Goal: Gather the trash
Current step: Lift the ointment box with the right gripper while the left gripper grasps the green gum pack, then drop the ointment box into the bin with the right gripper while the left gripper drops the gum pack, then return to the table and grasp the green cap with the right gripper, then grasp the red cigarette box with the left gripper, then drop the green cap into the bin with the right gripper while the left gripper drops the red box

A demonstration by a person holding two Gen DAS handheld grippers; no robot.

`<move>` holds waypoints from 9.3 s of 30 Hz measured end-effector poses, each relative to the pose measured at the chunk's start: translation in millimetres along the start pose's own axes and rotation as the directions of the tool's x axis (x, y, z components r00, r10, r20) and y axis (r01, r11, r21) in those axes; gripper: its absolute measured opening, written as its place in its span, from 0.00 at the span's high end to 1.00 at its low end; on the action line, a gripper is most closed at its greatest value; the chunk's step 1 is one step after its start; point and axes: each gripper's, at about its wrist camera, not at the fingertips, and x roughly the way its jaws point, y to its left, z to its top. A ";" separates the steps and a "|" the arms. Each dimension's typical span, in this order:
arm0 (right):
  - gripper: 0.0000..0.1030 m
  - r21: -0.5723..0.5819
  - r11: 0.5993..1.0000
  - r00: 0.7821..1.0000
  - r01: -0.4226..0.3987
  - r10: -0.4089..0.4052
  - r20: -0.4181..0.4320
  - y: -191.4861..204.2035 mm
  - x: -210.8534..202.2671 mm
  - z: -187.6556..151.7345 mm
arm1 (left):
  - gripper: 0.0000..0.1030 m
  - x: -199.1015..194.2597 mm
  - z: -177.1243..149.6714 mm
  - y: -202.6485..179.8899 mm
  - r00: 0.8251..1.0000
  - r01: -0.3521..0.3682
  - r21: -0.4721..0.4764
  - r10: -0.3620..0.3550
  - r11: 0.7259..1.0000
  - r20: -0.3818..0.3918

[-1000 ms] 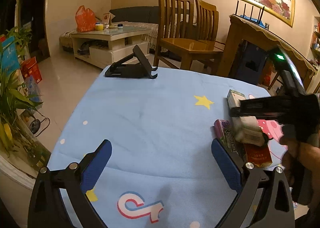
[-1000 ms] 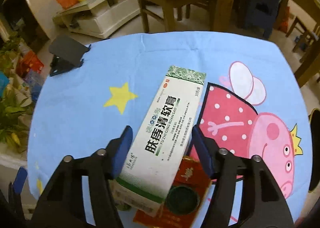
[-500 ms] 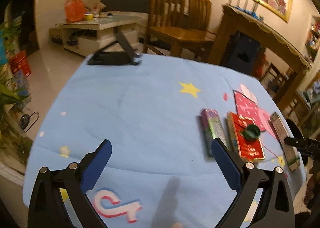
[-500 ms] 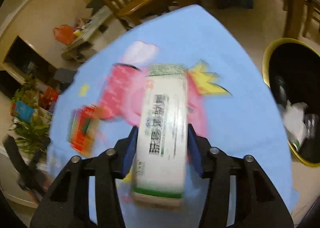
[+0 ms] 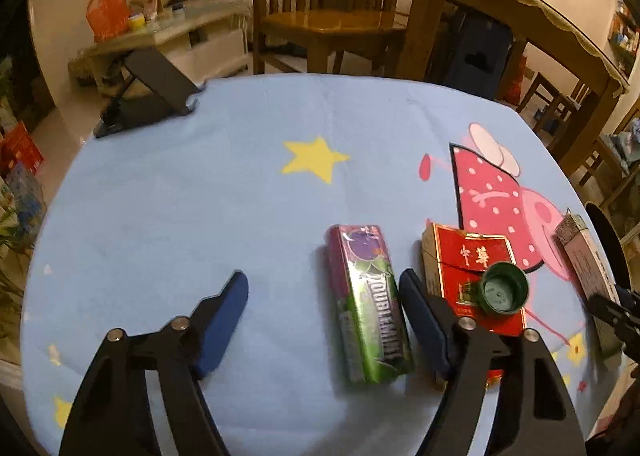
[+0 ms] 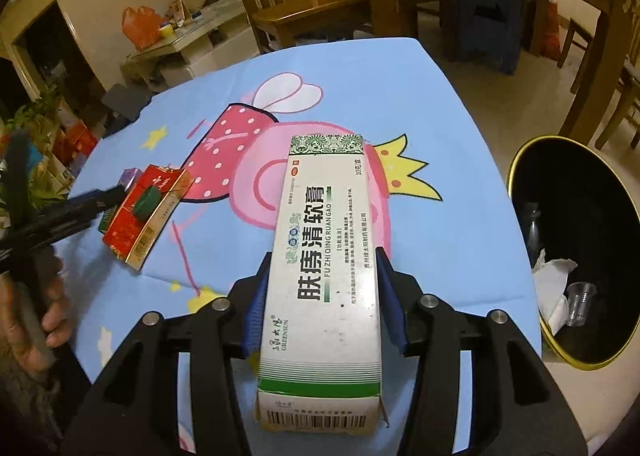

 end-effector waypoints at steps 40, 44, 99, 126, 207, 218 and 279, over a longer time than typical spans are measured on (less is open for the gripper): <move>0.54 -0.040 0.998 0.998 0.042 -0.041 0.047 3.4 -12.1 -4.8 | 0.72 -37.8 -44.7 14.3 0.978 -0.205 -0.105 0.207 0.973 0.006; 0.54 -0.043 0.998 0.996 0.056 -0.053 0.073 2.5 -19.0 -4.8 | 0.72 -58.2 -43.9 14.7 0.963 -0.252 -0.108 0.260 0.962 0.069; 0.05 0.798 0.600 0.839 -0.064 -0.401 0.369 -282.2 -185.2 -106.4 | 0.45 -54.0 -5.4 -394.1 0.948 0.159 0.521 -0.277 0.839 0.156; 0.05 0.393 0.888 0.896 0.237 -0.357 0.265 -94.0 -92.2 -6.1 | 0.33 -104.3 -3.9 -190.6 0.952 0.053 0.284 -0.134 0.957 0.276; 0.69 0.041 0.986 0.972 -0.162 0.152 0.179 -28.2 -51.8 8.3 | 0.29 -7.6 -15.2 -112.5 0.996 0.082 0.194 -0.075 0.978 -0.045; 0.69 0.033 0.986 0.961 -0.161 0.149 0.232 -34.3 -78.2 0.3 | 0.88 -12.1 -11.5 -142.4 0.998 0.025 0.219 -0.011 0.975 -0.064; 0.08 0.650 0.747 0.841 0.141 -0.437 0.320 -262.7 -165.1 -57.6 | 0.61 -47.0 -17.8 -417.0 0.962 0.165 0.574 -0.259 0.802 0.085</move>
